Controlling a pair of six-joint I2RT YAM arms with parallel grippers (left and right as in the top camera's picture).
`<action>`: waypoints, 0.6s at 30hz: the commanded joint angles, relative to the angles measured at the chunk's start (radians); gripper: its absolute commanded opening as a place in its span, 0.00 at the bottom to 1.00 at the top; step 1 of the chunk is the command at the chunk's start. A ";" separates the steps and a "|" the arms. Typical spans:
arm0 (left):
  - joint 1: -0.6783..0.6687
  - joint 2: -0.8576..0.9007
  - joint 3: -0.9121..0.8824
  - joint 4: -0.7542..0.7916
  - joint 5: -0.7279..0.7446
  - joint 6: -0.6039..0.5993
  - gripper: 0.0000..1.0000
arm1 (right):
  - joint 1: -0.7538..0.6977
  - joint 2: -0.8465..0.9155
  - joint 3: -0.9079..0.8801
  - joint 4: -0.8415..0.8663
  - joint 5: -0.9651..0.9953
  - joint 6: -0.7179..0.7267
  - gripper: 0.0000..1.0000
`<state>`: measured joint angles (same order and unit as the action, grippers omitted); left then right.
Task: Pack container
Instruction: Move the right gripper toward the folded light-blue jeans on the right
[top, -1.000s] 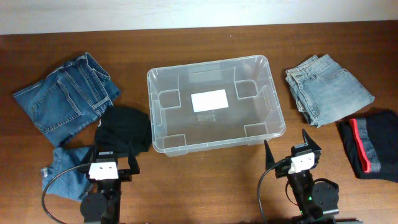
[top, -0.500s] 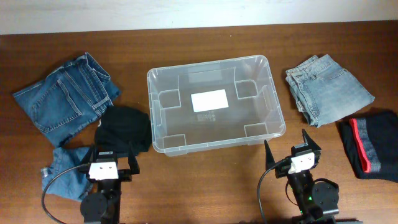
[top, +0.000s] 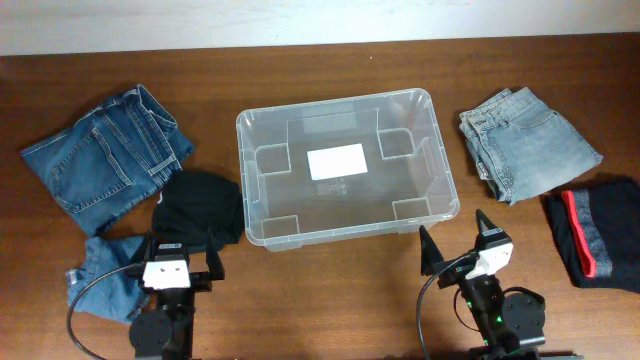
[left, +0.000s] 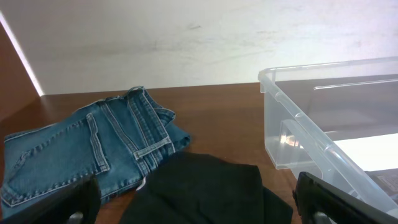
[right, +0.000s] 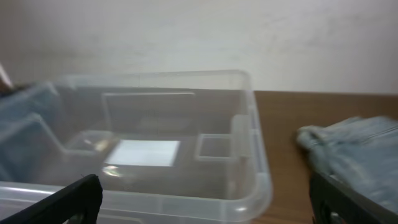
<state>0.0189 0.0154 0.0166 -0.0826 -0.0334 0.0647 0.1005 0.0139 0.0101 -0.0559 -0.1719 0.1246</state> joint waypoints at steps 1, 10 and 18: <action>0.002 -0.008 -0.008 0.002 -0.004 0.019 1.00 | -0.003 -0.008 -0.005 0.000 -0.065 0.197 0.98; 0.002 -0.008 -0.008 0.002 -0.004 0.019 1.00 | -0.003 -0.008 0.071 0.105 -0.079 0.407 0.98; 0.002 -0.008 -0.008 0.002 -0.004 0.019 1.00 | -0.003 0.016 0.341 -0.081 0.043 0.404 0.98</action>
<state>0.0189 0.0154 0.0166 -0.0826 -0.0334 0.0647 0.1005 0.0147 0.2253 -0.0761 -0.2096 0.5171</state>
